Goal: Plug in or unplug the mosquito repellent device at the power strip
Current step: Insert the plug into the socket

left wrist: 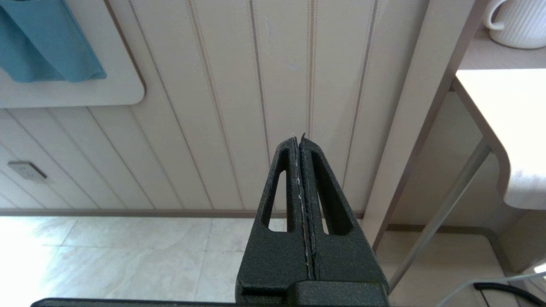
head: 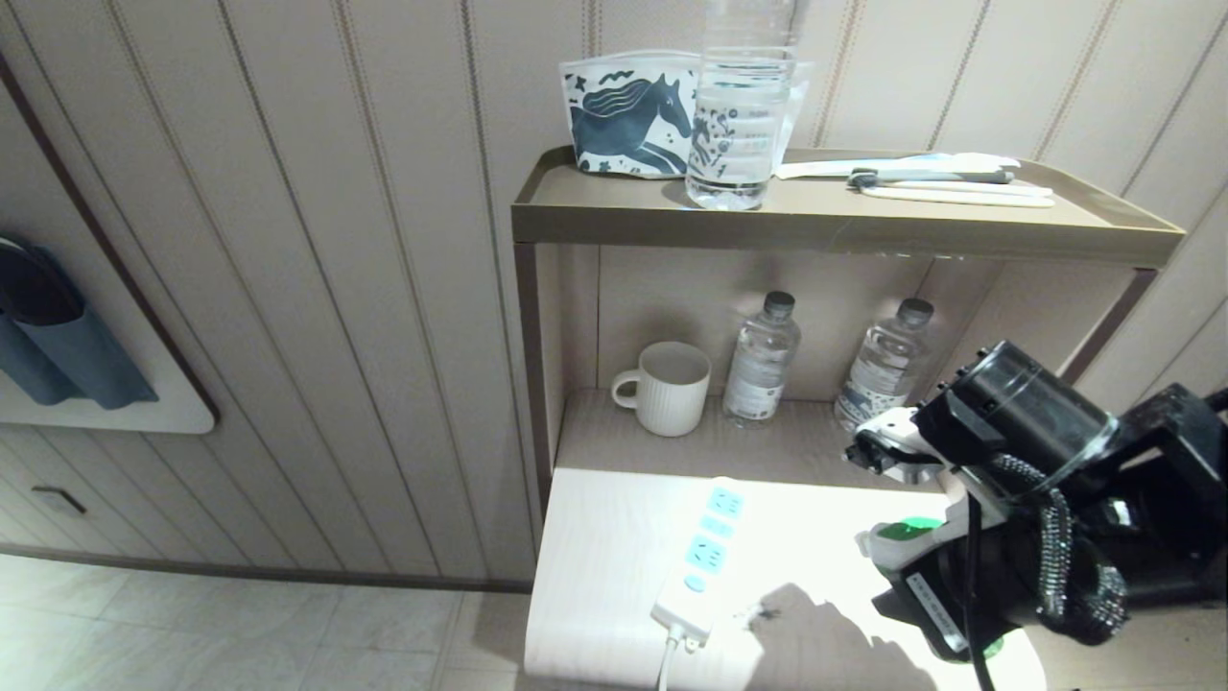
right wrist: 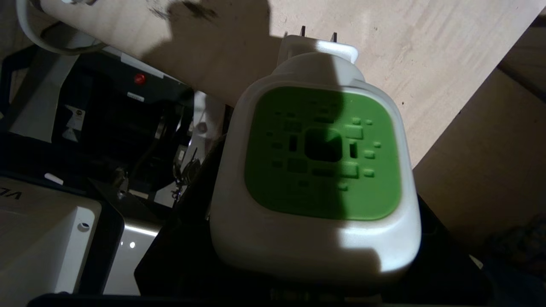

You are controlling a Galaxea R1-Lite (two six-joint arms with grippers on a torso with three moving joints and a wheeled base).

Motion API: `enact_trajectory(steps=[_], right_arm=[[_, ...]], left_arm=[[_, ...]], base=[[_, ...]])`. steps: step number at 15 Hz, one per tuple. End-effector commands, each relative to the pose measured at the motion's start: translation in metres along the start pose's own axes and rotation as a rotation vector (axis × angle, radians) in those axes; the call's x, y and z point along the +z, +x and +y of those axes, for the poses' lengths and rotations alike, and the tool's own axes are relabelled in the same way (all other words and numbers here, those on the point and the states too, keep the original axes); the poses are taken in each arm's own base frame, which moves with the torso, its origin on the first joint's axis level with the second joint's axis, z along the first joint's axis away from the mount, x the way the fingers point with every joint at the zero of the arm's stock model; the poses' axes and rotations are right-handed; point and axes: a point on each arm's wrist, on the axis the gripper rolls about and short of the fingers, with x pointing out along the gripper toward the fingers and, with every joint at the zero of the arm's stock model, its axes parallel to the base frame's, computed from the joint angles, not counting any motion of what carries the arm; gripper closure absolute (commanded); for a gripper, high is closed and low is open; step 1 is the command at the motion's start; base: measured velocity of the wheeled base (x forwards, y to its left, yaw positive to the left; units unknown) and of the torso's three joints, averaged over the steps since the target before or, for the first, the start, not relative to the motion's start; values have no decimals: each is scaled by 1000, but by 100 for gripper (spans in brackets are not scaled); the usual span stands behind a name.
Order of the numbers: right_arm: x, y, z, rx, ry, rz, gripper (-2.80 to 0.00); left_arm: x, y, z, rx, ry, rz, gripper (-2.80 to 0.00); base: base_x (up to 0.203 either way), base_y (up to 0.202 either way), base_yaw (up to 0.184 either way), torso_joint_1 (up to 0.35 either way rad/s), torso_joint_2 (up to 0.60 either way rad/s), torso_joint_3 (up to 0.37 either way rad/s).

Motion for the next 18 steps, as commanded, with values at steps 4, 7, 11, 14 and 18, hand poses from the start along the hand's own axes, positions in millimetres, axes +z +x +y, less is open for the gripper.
enact_trajectory(steps=[4,7,11,14,18], right_arm=[[7,20,4,-17,-22,115,0],[0,23,5,-24,-32,131,0],[-4,21,9,-14,-48,131,0],[-7,17,22,9,-104,114,0],[-7,18,27,5,-119,116,0]], left_arm=[[0,0,0,-1,0,0,0],[0,0,0,1,2,0,0],[0,0,0,-1,1,0,0],[0,0,0,1,0,0,0],[0,0,0,1,0,0,0]], base=[[0,0,0,0,0,0],[0,0,0,0,0,0],[0,0,0,0,0,0],[0,0,0,0,0,0],[0,0,0,0,0,0]])
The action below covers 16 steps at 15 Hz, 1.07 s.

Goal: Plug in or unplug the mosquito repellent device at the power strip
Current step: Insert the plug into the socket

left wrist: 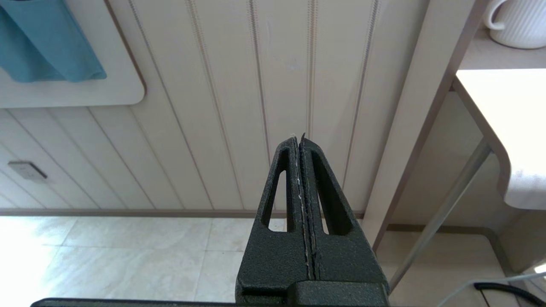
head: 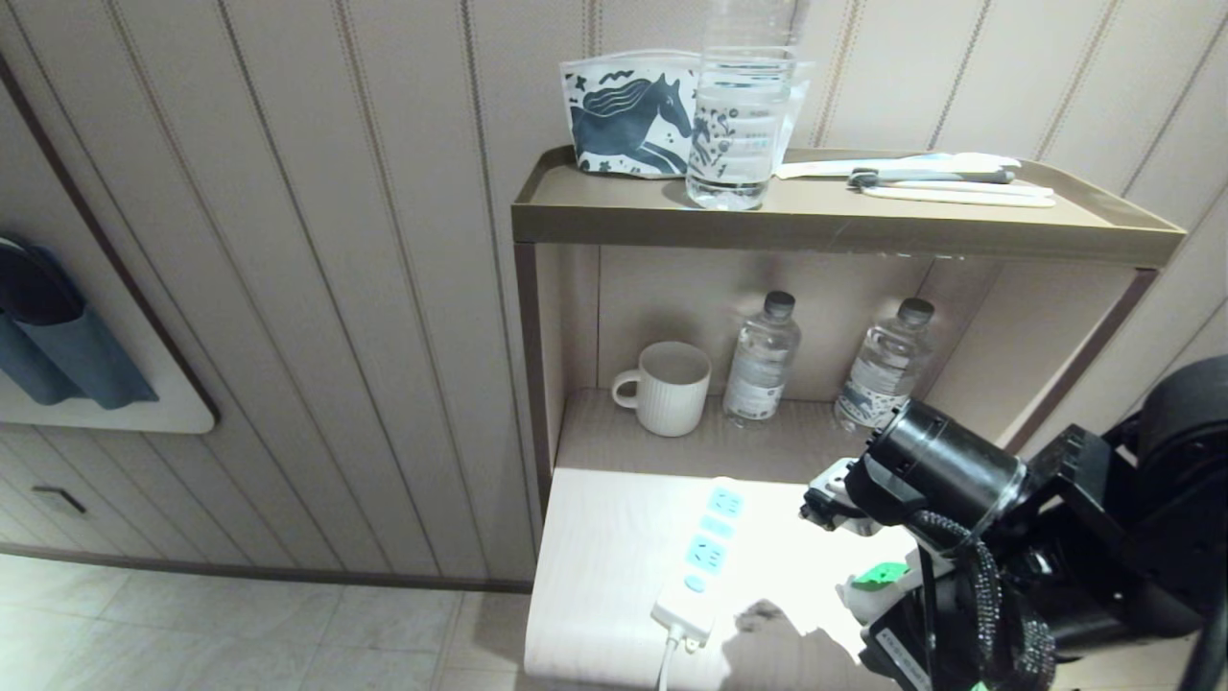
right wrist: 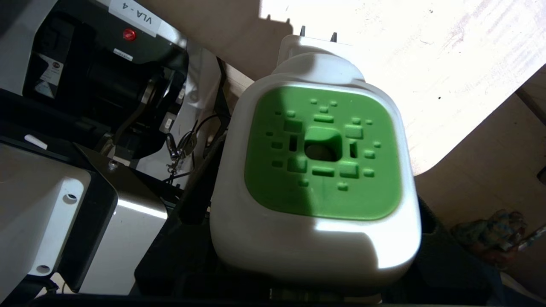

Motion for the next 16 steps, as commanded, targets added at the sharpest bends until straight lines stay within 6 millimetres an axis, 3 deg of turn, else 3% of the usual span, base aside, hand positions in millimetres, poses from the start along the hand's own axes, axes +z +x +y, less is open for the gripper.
enact_trajectory(steps=[1,16], right_arm=[[-1,1,1,-2,-4,11,0],[11,13,10,8,-10,-9,0]], left_arm=[[0,0,0,1,0,-1,0],[0,0,0,0,0,-1,0]], base=[[0,0,0,0,0,0],[0,0,0,0,0,0]])
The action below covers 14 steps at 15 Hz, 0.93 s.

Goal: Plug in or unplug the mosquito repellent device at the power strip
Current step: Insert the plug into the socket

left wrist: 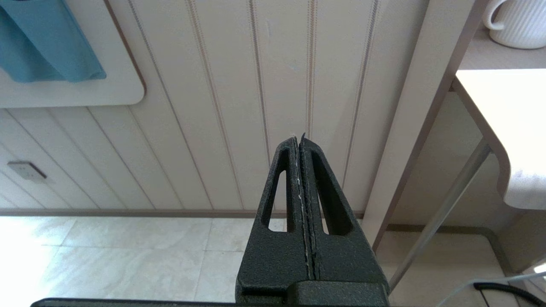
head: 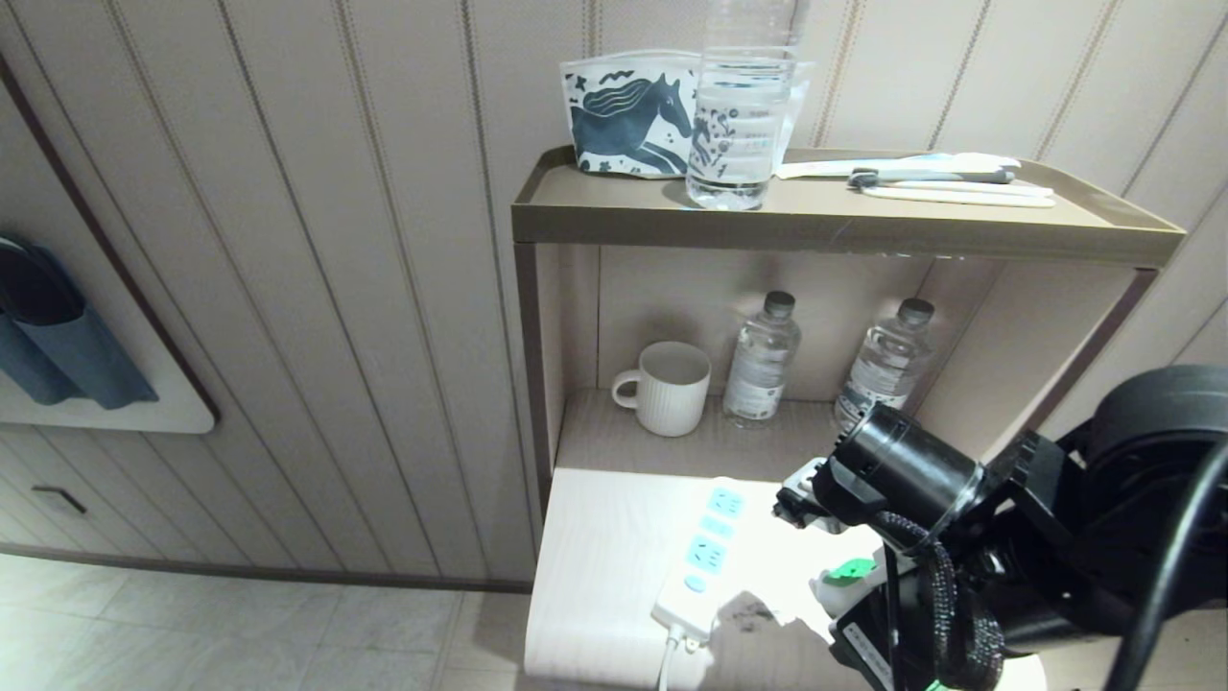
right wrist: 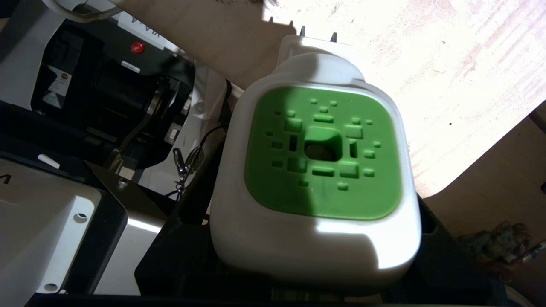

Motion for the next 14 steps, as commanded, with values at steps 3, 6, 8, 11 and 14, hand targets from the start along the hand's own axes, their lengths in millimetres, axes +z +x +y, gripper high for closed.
enact_trajectory(steps=[3,6,8,11,14], right_arm=[[1,4,1,-4,-4,16,0],[2,5,2,-6,-5,21,0],[2,7,2,-7,-7,27,0],[2,11,3,-6,-10,39,0],[4,15,5,-8,-13,51,0]], left_arm=[[0,0,0,-1,1,0,0],[0,0,0,-1,1,0,0],[0,0,0,0,1,0,0],[0,0,0,0,1,0,0],[0,0,0,-1,1,0,0]], base=[[0,0,0,0,0,0],[0,0,0,0,0,0],[0,0,0,0,0,0],[0,0,0,19,-35,-27],[0,0,0,194,-408,-218]])
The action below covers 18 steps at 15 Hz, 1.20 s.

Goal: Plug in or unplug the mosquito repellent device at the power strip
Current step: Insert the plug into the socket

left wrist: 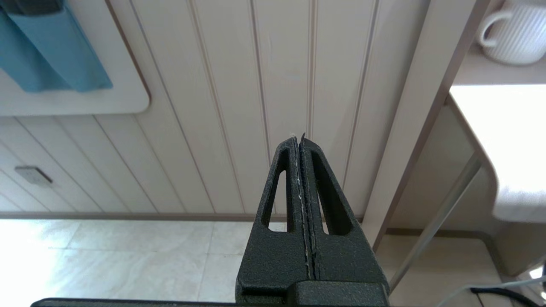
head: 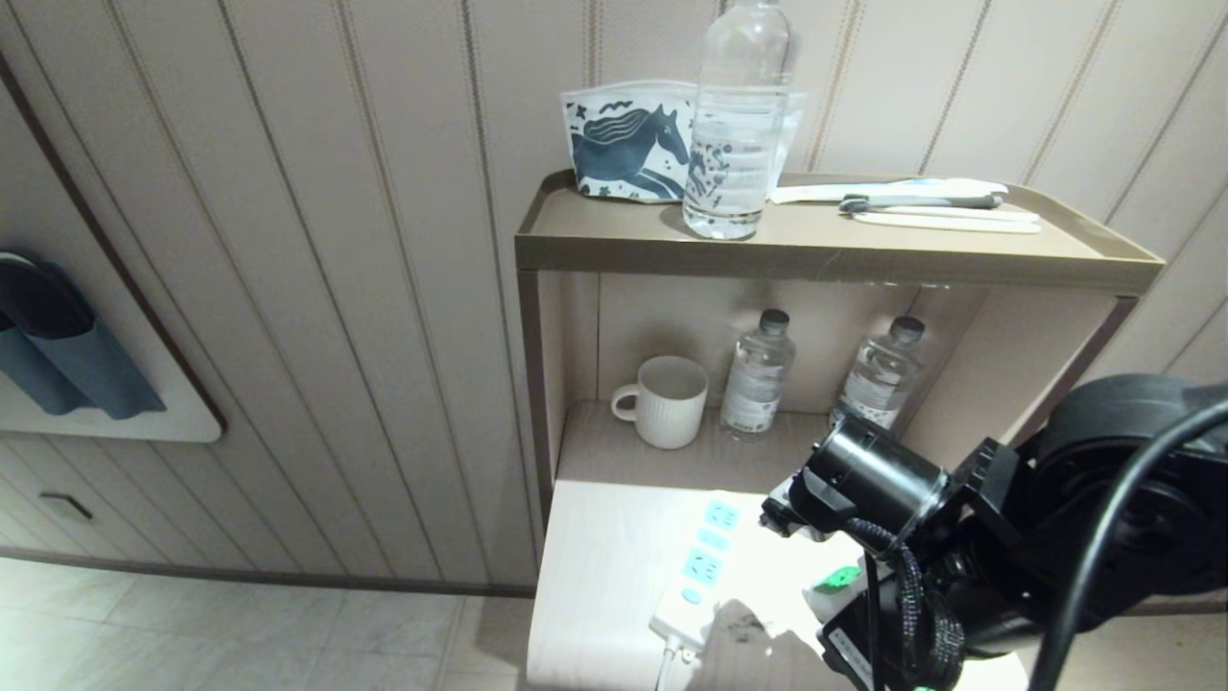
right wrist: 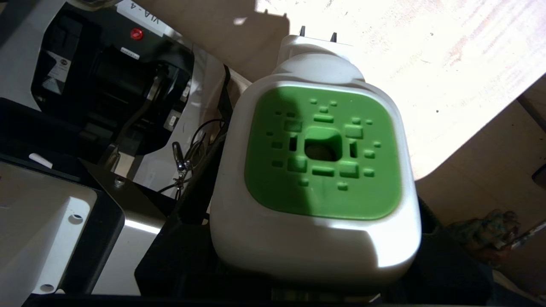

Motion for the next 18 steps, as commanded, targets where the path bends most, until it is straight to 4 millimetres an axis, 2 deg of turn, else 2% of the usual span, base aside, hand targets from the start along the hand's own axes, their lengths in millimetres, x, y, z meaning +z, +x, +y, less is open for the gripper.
enact_trajectory(steps=[1,4,8,14,18], right_arm=[[1,3,1,-3,-2,13,0],[8,13,5,-4,-5,36,0],[21,37,14,18,30,39,0],[26,51,20,31,67,72,0],[27,51,23,51,60,74,0]], left_arm=[[0,0,0,0,0,0,0],[0,0,0,1,0,0,0],[0,0,0,0,0,0,0],[0,0,0,1,1,0,0],[0,0,0,0,0,0,0]], base=[[0,0,0,255,-544,-287],[0,0,0,271,-588,-307],[0,0,0,232,-465,-241],[0,0,0,173,-353,-184],[0,0,0,26,-65,-27]])
